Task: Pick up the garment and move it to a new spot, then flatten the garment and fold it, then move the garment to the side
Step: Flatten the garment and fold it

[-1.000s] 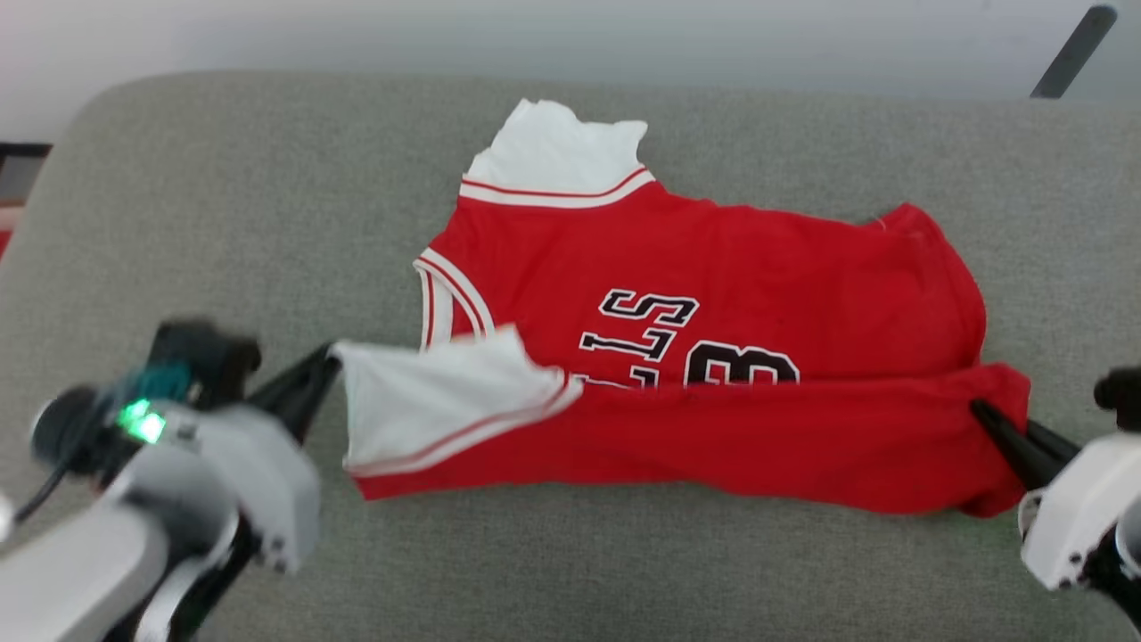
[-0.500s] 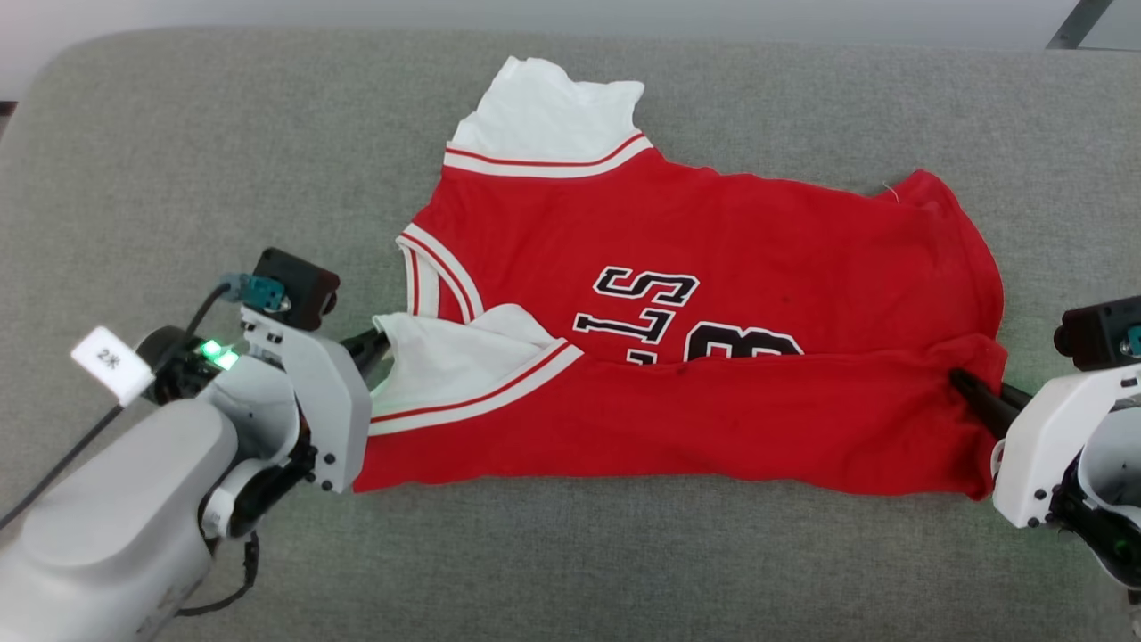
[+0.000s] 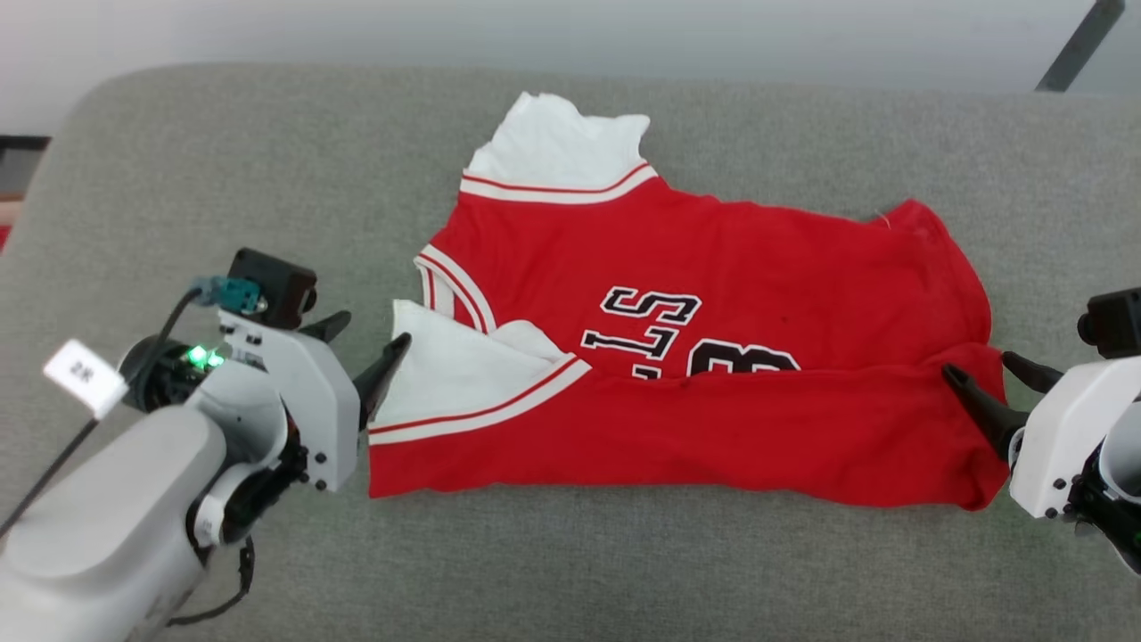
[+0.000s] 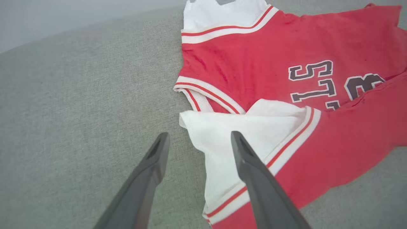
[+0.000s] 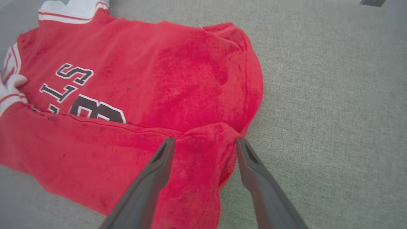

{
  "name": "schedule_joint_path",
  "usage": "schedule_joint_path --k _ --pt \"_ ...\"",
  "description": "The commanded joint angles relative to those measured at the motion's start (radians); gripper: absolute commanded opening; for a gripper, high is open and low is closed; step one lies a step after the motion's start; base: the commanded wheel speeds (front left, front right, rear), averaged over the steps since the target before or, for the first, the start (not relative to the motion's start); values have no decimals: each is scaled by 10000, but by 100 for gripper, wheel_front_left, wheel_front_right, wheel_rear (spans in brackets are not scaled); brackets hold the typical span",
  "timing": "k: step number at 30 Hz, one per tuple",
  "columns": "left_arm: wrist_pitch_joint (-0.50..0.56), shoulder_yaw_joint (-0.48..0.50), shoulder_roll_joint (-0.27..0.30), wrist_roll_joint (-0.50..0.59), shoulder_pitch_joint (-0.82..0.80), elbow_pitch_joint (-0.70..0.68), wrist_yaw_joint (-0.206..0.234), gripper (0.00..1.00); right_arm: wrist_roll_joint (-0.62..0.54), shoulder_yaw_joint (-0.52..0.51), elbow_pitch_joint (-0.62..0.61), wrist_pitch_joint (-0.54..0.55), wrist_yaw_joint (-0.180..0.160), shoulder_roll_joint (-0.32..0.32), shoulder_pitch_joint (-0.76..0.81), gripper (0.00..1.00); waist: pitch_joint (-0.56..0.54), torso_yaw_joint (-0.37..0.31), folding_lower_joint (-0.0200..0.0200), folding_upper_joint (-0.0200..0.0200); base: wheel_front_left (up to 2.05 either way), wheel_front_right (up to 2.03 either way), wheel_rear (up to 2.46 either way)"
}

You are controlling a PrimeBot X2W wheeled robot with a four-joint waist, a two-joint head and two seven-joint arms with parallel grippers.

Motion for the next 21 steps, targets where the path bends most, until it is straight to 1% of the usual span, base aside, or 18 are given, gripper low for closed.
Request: schedule_joint_path --k 1,5,10,16,21 --pt "-167 91 137 -13 257 -249 166 100 -81 -148 -161 -109 -6 74 229 100 -283 75 0 0 0 0 0" --pt "-344 146 435 -82 729 -911 506 100 -194 -329 -572 -457 -6 241 540 100 -603 81 0 0 0 0 0" --pt "-433 171 801 -319 1551 -1779 1028 100 -377 -697 -1188 -1242 -6 550 1056 100 -937 10 0 0 0 0 0" --pt "-372 225 1213 -703 2419 -2365 1620 100 -715 -1033 -2218 -2208 -6 947 1798 100 -1094 -273 0 0 0 0 0" --pt "-312 263 1321 -1001 2807 -2422 1800 100 -871 -1270 -2906 -2593 -6 1257 2325 100 -1068 -530 0 0 0 0 0"
